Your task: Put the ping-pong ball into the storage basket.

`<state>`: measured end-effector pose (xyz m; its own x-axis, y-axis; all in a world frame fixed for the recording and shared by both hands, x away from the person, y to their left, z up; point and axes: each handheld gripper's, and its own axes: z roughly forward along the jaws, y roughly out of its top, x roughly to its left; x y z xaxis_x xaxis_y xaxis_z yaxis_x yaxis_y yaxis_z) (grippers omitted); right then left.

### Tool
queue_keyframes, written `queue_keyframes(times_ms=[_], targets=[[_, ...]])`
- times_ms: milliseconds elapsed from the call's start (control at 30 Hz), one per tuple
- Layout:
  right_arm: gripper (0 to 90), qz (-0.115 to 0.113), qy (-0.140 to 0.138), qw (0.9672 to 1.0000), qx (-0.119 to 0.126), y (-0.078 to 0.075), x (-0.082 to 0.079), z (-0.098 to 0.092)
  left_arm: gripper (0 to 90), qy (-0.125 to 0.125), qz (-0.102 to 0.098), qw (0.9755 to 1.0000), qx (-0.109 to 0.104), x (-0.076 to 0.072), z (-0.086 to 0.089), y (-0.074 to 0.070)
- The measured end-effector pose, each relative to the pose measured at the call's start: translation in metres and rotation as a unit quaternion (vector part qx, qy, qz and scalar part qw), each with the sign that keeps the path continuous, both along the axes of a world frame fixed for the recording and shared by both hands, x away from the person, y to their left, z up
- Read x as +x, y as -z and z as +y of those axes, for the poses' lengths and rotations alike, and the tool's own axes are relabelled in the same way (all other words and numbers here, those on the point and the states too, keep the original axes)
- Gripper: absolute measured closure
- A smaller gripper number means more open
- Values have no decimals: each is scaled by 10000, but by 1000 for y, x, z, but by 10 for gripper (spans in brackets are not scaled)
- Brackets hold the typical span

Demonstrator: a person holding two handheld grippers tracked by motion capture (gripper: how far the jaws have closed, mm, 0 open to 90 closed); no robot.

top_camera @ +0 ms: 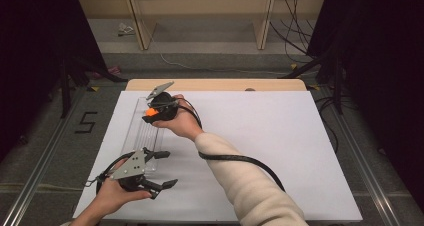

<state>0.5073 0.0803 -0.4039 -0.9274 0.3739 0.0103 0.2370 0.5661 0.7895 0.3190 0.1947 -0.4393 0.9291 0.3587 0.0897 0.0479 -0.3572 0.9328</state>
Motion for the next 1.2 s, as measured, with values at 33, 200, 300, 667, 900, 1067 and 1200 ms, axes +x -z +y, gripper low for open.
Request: queue_keyframes(times_ms=[33,200,300,667,900,1067,1200], targets=[[513,10,-13,10000,-13,0,0,0,164,0,1,10000,-4,0,0,0],[513,8,-37,10000,-22,1,0,2,164,9,-2,10000,3,0,0,0],[513,21,-36,10000,-30,2,0,3,164,13,-3,10000,4,0,0,0],[513,53,-30,10000,-79,6,1,5,164,38,-11,10000,26,0,-1,0],[512,66,-62,9999,-113,9,2,8,164,41,-10,10000,25,0,-1,0],[512,79,-66,9999,-136,10,2,9,164,47,-8,10000,31,0,-1,0],[512,97,-70,9998,-160,12,2,10,164,48,1,10000,30,-1,-1,0]])
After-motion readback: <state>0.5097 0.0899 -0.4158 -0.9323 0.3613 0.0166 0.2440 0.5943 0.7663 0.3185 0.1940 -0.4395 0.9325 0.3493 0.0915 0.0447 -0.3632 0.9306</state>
